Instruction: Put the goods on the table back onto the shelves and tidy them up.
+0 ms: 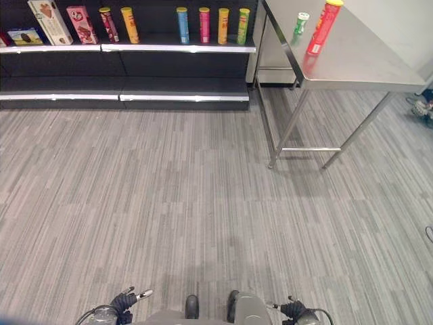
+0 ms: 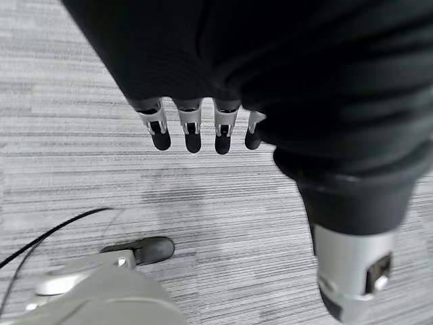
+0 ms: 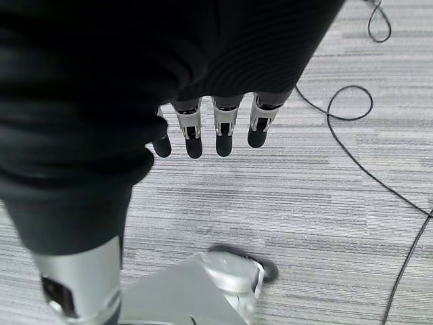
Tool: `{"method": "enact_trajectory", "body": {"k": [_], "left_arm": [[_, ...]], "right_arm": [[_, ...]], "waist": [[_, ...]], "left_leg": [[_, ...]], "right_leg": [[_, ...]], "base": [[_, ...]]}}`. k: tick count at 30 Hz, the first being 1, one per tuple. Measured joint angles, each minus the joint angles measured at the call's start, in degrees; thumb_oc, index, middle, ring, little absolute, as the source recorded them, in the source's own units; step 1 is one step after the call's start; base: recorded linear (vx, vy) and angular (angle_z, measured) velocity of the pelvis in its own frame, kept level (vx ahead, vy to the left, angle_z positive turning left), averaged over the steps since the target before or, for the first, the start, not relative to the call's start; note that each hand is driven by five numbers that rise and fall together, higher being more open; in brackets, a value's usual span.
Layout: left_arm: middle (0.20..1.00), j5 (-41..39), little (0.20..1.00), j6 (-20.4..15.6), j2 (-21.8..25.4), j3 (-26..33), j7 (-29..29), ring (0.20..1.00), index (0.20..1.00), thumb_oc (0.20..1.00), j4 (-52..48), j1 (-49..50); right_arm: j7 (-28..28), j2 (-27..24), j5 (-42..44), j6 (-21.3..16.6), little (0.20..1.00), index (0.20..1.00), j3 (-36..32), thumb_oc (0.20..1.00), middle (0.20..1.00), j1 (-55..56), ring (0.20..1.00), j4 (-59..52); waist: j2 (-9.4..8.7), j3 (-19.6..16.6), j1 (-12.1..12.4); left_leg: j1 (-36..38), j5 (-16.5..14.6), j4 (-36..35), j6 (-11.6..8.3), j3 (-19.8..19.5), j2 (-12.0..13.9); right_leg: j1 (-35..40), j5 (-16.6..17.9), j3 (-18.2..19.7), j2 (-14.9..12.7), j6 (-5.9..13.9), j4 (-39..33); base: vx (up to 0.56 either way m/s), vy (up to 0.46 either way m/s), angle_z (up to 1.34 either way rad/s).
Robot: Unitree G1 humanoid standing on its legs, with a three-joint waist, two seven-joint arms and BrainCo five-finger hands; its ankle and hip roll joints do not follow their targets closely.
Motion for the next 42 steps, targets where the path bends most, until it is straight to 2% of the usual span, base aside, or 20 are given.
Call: {"method": "enact_trajectory", "body": {"k": [6,9,10,13,14,15,16,20,22,23,24,26,28,29,30,32,36,38,40,42], "left_arm": [[1.000,-1.92,1.000,-0.09,-0.29,1.91,0.04,1.000,1.000,1.000,1.05,-0.30],[1.000,-1.98,1.000,-0.14,-0.97,2.60,-0.01,1.000,1.000,1.000,2.31,0.98],[1.000,-2.01,1.000,-0.33,-1.09,2.62,-0.11,1.000,1.000,1.000,2.22,1.79],[1.000,-2.29,1.000,-0.35,-3.09,2.49,-0.23,1.000,1.000,1.000,2.03,2.51],[1.000,-2.36,1.000,-0.39,-2.95,2.71,-0.20,1.000,1.000,1.000,1.83,2.23],[1.000,-2.55,1.000,-0.37,-3.00,2.68,-0.20,1.000,1.000,1.000,1.76,2.30],[1.000,-4.27,1.000,-0.38,-2.87,2.71,-0.31,1.000,1.000,1.000,1.71,2.27],[1.000,-4.48,1.000,-0.42,-2.73,2.70,-0.63,1.000,1.000,1.000,1.48,1.80],[1.000,-4.70,1.000,-0.40,-3.15,4.40,-0.70,1.000,1.000,1.000,0.47,0.75],[1.000,-6.41,1.000,-0.80,-2.66,4.54,-0.67,1.000,1.000,1.000,0.15,0.68],[1.000,-6.76,1.000,-0.31,-1.38,4.34,-0.61,1.000,1.000,1.000,-0.16,0.66],[1.000,-6.75,1.000,0.34,-0.95,4.32,-0.54,1.000,1.000,1.000,0.06,1.44],[1.000,-6.76,1.000,0.34,-0.76,4.35,-0.54,1.000,1.000,1.000,0.00,1.87],[1.000,-6.79,1.000,-0.27,-0.37,3.74,-0.55,1.000,1.000,1.000,-0.72,1.12],[1.000,-6.78,1.000,-0.51,-0.52,3.64,-0.61,1.000,1.000,1.000,-0.96,0.34],[1.000,-6.86,1.000,-0.29,-1.44,3.46,-0.66,1.000,1.000,1.000,-1.24,-0.46],[1.000,-6.81,1.000,0.69,-1.51,3.88,-0.58,1.000,1.000,1.000,1.45,2.43],[1.000,-6.82,1.000,0.67,-1.38,4.55,-0.47,1.000,1.000,1.000,2.28,2.65],[1.000,-6.83,1.000,0.63,-0.59,5.16,-0.51,1.000,1.000,1.000,2.22,2.03],[1.000,-6.81,1.000,0.59,-0.57,5.43,-0.60,1.000,1.000,1.000,1.96,2.22]], "right_arm": [[0.32,0.19,0.04,0.05,1.000,1.000,-0.01,1.000,1.000,0.58,1.000,-1.08],[0.38,0.38,-0.03,0.25,1.000,1.000,-0.04,1.000,1.000,2.58,1.000,-0.42],[0.42,0.34,-0.03,0.30,1.000,1.000,-0.04,1.000,1.000,4.14,1.000,-0.34],[0.46,-1.21,-0.11,0.38,1.000,1.000,-0.07,1.000,1.000,4.40,1.000,0.47],[0.61,-1.38,-0.10,0.23,1.000,1.000,-0.10,1.000,1.000,3.52,1.000,0.06],[0.58,-1.57,-0.06,0.05,1.000,1.000,-0.37,1.000,1.000,2.61,1.000,-0.18],[0.47,-1.72,-0.02,-0.31,1.000,1.000,-0.46,1.000,1.000,1.83,1.000,-0.84],[0.30,-2.74,0.02,-1.26,1.000,1.000,0.10,1.000,1.000,1.24,1.000,-1.96],[0.26,-2.27,1.82,-0.58,1.000,1.000,-0.89,1.000,1.000,-0.89,1.000,-0.05],[0.19,-1.74,2.35,-0.11,1.000,1.000,-1.46,1.000,1.000,-1.30,1.000,1.58],[0.07,-1.44,2.88,0.14,1.000,1.000,-0.44,1.000,1.000,-1.11,1.000,1.73],[0.14,-2.21,4.37,-1.38,1.000,1.000,0.67,1.000,1.000,-1.14,1.000,0.04],[0.20,-2.04,4.39,-1.11,1.000,1.000,0.72,1.000,1.000,-0.87,1.000,-0.87],[-0.28,-1.35,4.43,-0.10,1.000,1.000,0.83,1.000,1.000,-0.23,1.000,-0.89],[-0.42,-1.23,4.42,0.28,1.000,1.000,1.60,1.000,1.000,-0.51,1.000,-0.91],[-0.51,-1.71,4.22,-0.16,1.000,1.000,2.64,1.000,1.000,-3.71,1.000,0.46],[-0.43,-2.17,3.75,-1.28,1.000,1.000,2.53,1.000,1.000,-4.42,1.000,0.64],[-0.37,-1.75,3.71,-1.35,1.000,1.000,2.31,1.000,1.000,-3.57,1.000,1.33],[-0.08,-0.70,3.69,-1.13,1.000,1.000,2.30,1.000,1.000,-0.97,1.000,1.75],[0.14,-0.67,2.97,-0.81,1.000,1.000,2.21,1.000,1.000,0.49,1.000,1.29]], "waist": [[-1.07,0.05,-2.00],[-2.15,-0.50,-3.16],[-2.52,-0.81,-3.51],[2.34,-2.69,-3.61],[1.45,-2.76,-3.14],[1.30,-2.89,-2.91],[-0.08,-3.78,-2.83],[-0.64,-4.82,-2.28],[0.08,-3.24,-2.16],[-0.42,-2.61,-0.93],[-1.80,-2.95,0.44],[-1.55,-3.30,-0.18],[-1.55,-3.44,-0.52],[-2.06,-3.25,-1.22],[-3.38,-3.25,-0.42],[-1.82,-1.29,2.63],[2.90,-0.22,3.71],[2.84,-0.64,4.44],[-0.85,-1.56,4.17],[0.00,-1.59,3.62]], "left_leg": [[1.77,-2.53,0.17,-0.36,-3.34,0.31],[6.00,-6.01,0.02,-2.96,-6.09,1.16],[8.02,-7.44,-0.37,-4.14,-7.80,1.86],[9.30,-8.16,2.38,-8.24,-8.94,8.90],[8.73,-6.88,6.28,-10.10,-8.59,9.57],[7.94,-6.84,9.28,-10.31,-9.05,9.85],[4.31,-7.43,17.53,-12.88,-9.83,9.58],[1.80,-5.18,25.99,-16.90,-10.58,10.71],[-8.84,0.29,46.07,-19.39,-6.36,12.60],[-13.48,0.59,54.87,-17.07,-3.99,13.13],[-16.58,-1.88,54.50,-13.05,-1.32,11.80],[-21.62,2.64,49.30,-11.98,-0.70,10.28],[-20.41,2.53,47.03,-11.95,-0.87,9.34],[-21.54,-3.56,41.50,-12.84,1.87,9.58],[-20.51,-4.52,29.17,-12.46,2.23,8.01],[-18.10,1.45,-0.83,-12.71,-3.88,5.33],[-17.63,6.90,-0.11,-12.88,-3.57,6.27],[-18.07,6.21,5.78,-11.88,-2.98,6.59],[-18.25,7.20,7.97,-10.21,0.39,3.79],[-14.35,11.34,3.97,-5.22,0.91,4.39]], "right_leg": [[0.22,8.57,-2.63,-1.56,3.84,-25.76],[1.47,10.98,-6.61,-2.64,4.46,-27.47],[2.82,11.85,-6.62,-2.67,3.20,-26.47],[5.18,13.27,-7.38,3.33,0.89,-23.88],[7.30,13.46,-7.99,4.35,-3.53,-24.39],[8.24,12.74,-8.23,4.84,-3.86,-24.63],[10.05,13.22,-8.63,5.14,-5.84,-26.02],[12.60,10.01,-8.97,7.46,-8.50,-24.96],[12.52,0.24,-10.57,9.76,-11.32,-16.34],[14.44,-1.59,-8.44,10.27,-12.09,-17.43],[16.09,1.03,-7.67,9.37,-11.85,-18.67],[18.19,0.86,-7.71,9.38,-11.78,-20.33],[19.32,1.16,-7.35,9.01,-11.38,-20.47],[20.22,-0.76,-5.62,8.15,-9.61,-23.34],[20.43,0.64,-4.67,7.37,-8.76,-25.03],[21.98,1.69,-2.37,7.37,-7.38,-27.62],[28.81,-2.28,1.02,9.31,-7.17,-27.94],[29.81,-3.35,3.41,8.58,-6.79,-27.89],[29.32,-4.55,5.43,4.74,-4.98,-24.85],[23.85,-6.62,4.06,4.58,-2.59,-11.64]], "base": [[0.40,-0.116,0.28],[0.50,-0.186,0.54],[0.44,-0.240,0.68],[0.31,-0.198,0.61],[0.23,-0.171,0.22],[0.20,-0.153,0.07],[0.10,-0.082,-0.06],[0.28,-0.177,-0.01],[0.53,-0.265,0.21],[0.00,-0.001,-0.33],[0.00,0.000,-0.51],[0.14,0.014,-0.50],[0.63,0.177,0.01],[0.73,0.308,0.48],[0.68,0.279,0.30],[0.41,0.176,-0.39],[0.37,0.260,-0.65],[0.22,0.187,-0.86],[0.24,0.236,-0.85],[0.15,0.242,-0.38]]}}
